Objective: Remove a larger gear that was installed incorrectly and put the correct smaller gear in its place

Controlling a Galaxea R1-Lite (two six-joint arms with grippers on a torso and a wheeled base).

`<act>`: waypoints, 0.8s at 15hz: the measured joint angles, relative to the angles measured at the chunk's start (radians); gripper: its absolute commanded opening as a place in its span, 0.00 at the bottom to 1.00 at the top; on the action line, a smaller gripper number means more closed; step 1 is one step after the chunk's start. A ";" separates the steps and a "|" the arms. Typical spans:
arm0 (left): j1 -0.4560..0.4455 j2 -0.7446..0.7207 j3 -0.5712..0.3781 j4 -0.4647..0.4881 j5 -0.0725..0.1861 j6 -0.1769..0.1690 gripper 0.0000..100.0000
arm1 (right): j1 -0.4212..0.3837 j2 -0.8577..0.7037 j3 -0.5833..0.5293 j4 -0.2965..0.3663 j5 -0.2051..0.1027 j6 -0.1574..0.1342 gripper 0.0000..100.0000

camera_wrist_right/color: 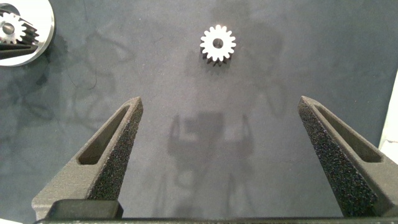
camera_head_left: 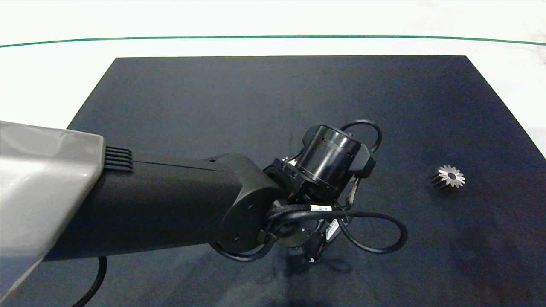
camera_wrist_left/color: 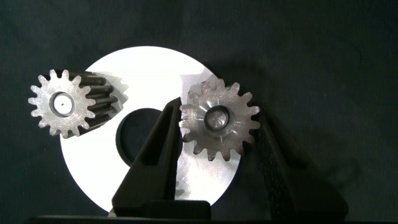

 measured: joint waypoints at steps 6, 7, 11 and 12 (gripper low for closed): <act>0.004 0.002 -0.006 0.001 -0.002 -0.006 1.00 | 0.001 -0.001 0.004 0.000 0.000 0.000 1.00; 0.005 0.000 -0.006 0.001 -0.002 -0.008 1.00 | 0.001 -0.001 0.004 0.000 0.000 0.000 1.00; 0.043 -0.051 -0.003 0.009 -0.001 -0.028 1.00 | -0.002 -0.008 -0.002 -0.001 0.000 0.020 1.00; 0.060 -0.083 0.008 0.019 -0.001 -0.032 1.00 | -0.002 -0.014 -0.007 -0.001 0.000 0.021 1.00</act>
